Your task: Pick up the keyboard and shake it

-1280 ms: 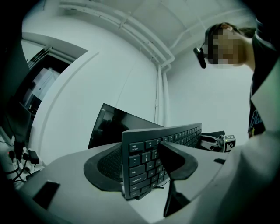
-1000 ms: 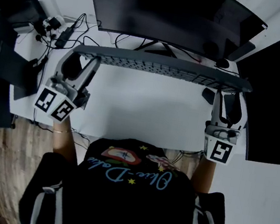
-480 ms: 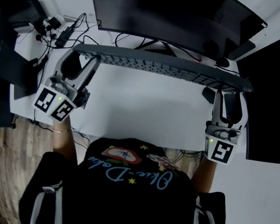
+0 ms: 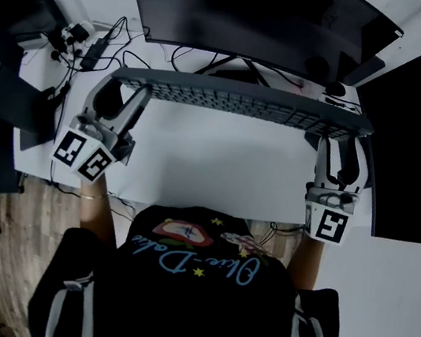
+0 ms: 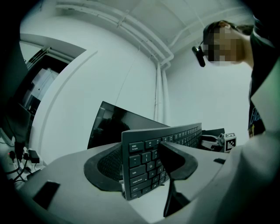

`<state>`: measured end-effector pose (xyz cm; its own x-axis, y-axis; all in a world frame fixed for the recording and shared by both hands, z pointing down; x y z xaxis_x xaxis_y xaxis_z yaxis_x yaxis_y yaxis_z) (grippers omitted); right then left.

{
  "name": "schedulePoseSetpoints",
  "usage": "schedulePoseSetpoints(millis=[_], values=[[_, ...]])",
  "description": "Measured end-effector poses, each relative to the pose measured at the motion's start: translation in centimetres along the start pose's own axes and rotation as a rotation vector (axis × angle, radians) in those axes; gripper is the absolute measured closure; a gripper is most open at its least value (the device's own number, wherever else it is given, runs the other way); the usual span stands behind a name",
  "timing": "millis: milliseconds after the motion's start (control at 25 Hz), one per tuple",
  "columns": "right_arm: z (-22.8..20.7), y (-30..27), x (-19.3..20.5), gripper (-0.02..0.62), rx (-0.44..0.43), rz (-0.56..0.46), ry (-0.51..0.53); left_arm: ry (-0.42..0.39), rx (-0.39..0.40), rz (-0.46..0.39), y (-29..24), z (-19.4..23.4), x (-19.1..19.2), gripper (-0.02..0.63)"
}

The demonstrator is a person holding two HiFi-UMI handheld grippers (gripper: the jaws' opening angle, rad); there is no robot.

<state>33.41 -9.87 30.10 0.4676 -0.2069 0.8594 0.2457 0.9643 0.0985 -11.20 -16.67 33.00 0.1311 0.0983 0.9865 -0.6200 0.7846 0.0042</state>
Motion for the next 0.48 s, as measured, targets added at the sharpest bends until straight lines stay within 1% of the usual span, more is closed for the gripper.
schedulePoseSetpoints(millis=[480], values=[[1.3, -0.5, 3.7, 0.411, -0.048, 0.096, -0.091, 0.08, -0.014, 0.131, -1.1, 1.1, 3.3, 0.364]])
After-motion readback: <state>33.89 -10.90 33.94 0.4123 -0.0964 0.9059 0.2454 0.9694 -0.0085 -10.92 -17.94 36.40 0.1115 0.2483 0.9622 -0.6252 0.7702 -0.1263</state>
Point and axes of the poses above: the fingertips, and each gripper's own axes: y backward along the fingers, z to its left, x out of its underside, the point moved 9 cm from there along y, backward along the fingers, and after that the axes turned 8 degrees about z, right-handed, at the moved point
